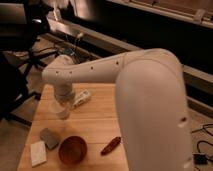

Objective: Place the ceramic cup in the ceramic bowl

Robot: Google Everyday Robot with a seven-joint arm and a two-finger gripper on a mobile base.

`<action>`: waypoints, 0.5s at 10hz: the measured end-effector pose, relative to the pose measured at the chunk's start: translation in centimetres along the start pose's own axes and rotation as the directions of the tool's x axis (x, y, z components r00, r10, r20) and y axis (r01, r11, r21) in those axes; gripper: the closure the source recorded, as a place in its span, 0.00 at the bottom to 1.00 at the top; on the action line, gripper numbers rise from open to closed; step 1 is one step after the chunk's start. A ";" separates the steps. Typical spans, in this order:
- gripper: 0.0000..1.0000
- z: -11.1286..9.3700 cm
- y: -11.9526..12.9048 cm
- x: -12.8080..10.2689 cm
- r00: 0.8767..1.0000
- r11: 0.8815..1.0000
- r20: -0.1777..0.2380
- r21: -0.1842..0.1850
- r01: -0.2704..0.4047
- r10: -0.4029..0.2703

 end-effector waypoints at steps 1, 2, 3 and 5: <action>1.00 -0.6 0.4 2.4 1.000 0.999 -0.014 -0.033 -0.005 0.005; 1.00 -0.9 1.0 4.4 1.000 0.998 -0.029 -0.065 -0.008 0.006; 1.00 -1.2 1.7 6.1 0.999 0.996 -0.041 -0.093 0.000 -0.004; 1.00 -1.3 2.3 8.2 0.998 0.994 -0.053 -0.110 0.026 -0.032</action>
